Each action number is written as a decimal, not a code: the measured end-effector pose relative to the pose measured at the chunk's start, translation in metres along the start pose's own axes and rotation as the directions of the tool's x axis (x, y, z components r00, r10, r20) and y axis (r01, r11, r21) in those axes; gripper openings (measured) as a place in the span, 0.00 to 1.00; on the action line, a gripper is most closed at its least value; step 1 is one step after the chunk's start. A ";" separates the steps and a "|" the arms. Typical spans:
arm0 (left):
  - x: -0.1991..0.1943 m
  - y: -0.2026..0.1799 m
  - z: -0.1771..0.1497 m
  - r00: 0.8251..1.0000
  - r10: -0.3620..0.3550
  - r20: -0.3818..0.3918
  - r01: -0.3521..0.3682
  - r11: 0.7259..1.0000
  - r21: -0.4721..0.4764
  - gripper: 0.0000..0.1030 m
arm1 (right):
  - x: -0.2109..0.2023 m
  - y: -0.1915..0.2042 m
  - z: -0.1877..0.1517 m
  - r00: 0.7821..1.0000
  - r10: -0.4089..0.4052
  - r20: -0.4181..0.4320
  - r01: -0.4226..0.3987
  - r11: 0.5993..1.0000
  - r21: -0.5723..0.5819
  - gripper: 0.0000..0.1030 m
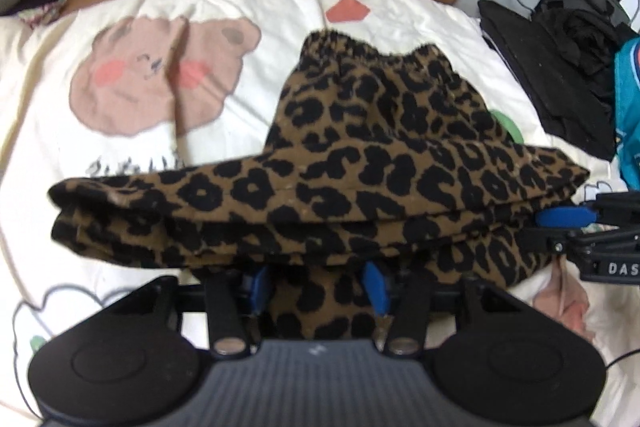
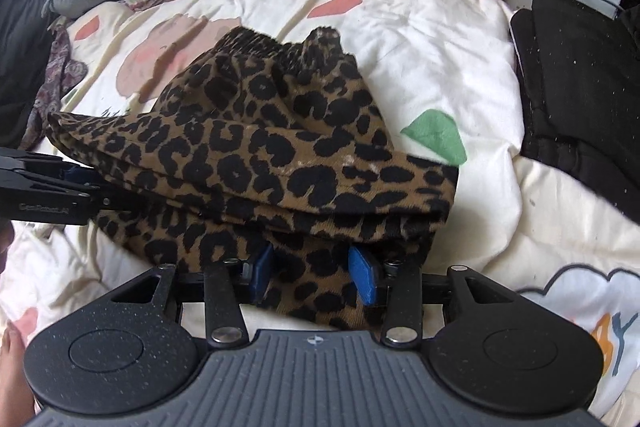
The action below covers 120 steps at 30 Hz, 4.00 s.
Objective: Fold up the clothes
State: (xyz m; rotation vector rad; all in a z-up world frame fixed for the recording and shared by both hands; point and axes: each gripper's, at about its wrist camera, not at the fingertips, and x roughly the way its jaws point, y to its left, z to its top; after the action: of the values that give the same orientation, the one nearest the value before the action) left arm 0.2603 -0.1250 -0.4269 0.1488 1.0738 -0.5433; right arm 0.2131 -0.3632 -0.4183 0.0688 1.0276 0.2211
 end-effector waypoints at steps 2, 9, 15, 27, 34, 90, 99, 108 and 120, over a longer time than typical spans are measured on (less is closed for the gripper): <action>-0.002 0.002 0.005 1.000 0.005 0.015 -0.005 1.000 0.006 0.47 | 0.002 -0.002 0.006 1.000 -0.011 0.014 0.011 1.000 0.002 0.46; -0.005 0.012 0.028 0.998 0.019 0.061 -0.018 1.000 -0.013 0.47 | 0.009 -0.010 0.028 0.998 -0.027 0.056 0.028 1.000 -0.004 0.47; -0.013 0.019 0.048 0.993 0.022 0.119 -0.018 0.999 -0.035 0.47 | 0.002 -0.021 0.049 0.993 -0.046 0.113 0.044 0.999 0.014 0.47; -0.022 0.054 0.056 0.982 0.096 0.161 -0.080 0.992 -0.101 0.48 | -0.026 -0.049 0.056 0.979 -0.086 0.183 0.071 0.994 0.086 0.47; -0.014 0.085 0.045 0.983 0.143 0.111 -0.130 0.984 -0.120 0.48 | 0.007 -0.069 0.051 0.992 -0.062 0.112 0.051 0.993 0.103 0.48; 0.036 0.105 0.065 0.983 0.146 0.108 -0.137 0.987 -0.086 0.42 | 0.057 -0.077 0.063 0.997 -0.044 0.066 0.032 0.985 0.171 0.32; 0.039 0.098 0.064 0.987 0.116 0.115 -0.105 0.990 -0.097 0.27 | 0.056 -0.067 0.065 0.996 -0.045 0.074 0.037 0.993 0.112 0.08; 0.025 0.090 0.062 0.974 0.149 0.173 -0.135 0.987 -0.090 0.10 | 0.032 -0.076 0.064 0.990 -0.052 0.132 0.031 0.987 0.156 0.04; -0.038 0.088 0.076 0.939 0.147 0.311 -0.109 0.985 -0.135 0.09 | -0.017 -0.075 0.062 0.966 -0.066 0.251 0.015 0.980 0.199 0.04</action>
State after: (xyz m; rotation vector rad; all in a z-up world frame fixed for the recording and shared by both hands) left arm 0.3501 -0.0648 -0.3700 0.0259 0.7689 -0.3700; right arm 0.2688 -0.4373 -0.3844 0.2488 0.7885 0.0702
